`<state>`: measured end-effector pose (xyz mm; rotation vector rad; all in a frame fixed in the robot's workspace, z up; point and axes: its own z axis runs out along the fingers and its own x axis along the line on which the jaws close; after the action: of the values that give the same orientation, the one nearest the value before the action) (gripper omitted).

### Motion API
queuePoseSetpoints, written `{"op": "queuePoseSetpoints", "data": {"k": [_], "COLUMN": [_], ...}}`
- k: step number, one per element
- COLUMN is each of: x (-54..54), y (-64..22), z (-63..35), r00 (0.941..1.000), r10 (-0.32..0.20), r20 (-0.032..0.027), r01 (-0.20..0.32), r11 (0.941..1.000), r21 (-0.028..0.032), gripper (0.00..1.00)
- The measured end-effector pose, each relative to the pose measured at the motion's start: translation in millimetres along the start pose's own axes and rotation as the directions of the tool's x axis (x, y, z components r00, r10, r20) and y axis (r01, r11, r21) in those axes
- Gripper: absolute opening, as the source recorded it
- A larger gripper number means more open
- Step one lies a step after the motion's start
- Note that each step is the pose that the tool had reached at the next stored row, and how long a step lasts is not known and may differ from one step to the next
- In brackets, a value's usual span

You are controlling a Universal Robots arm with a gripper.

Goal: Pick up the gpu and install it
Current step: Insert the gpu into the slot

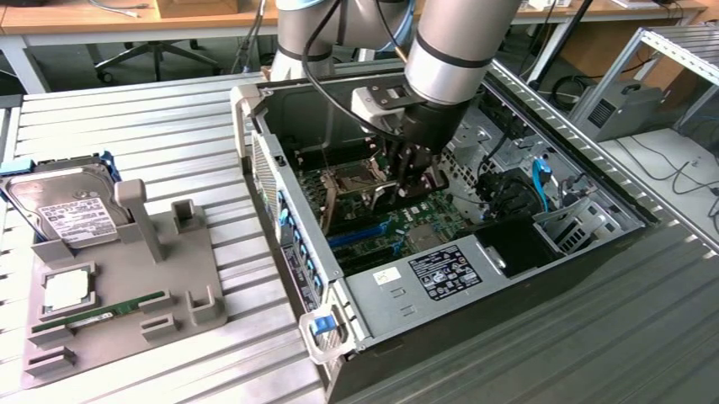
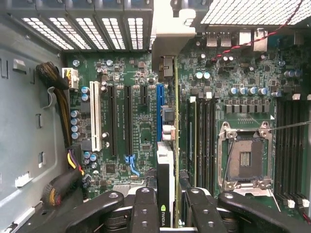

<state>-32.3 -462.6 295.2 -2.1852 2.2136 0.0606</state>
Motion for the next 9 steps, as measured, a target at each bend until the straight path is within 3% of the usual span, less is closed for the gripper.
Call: {"op": "queuePoseSetpoints", "data": {"k": [9], "x": [0.5], "y": [9.3], "z": [3.7], "r00": [1.0], "r10": [-0.001], "r20": [0.0003], "r01": [0.001], "r11": [1.0], "r21": [0.0088], "gripper": [0.27]}}
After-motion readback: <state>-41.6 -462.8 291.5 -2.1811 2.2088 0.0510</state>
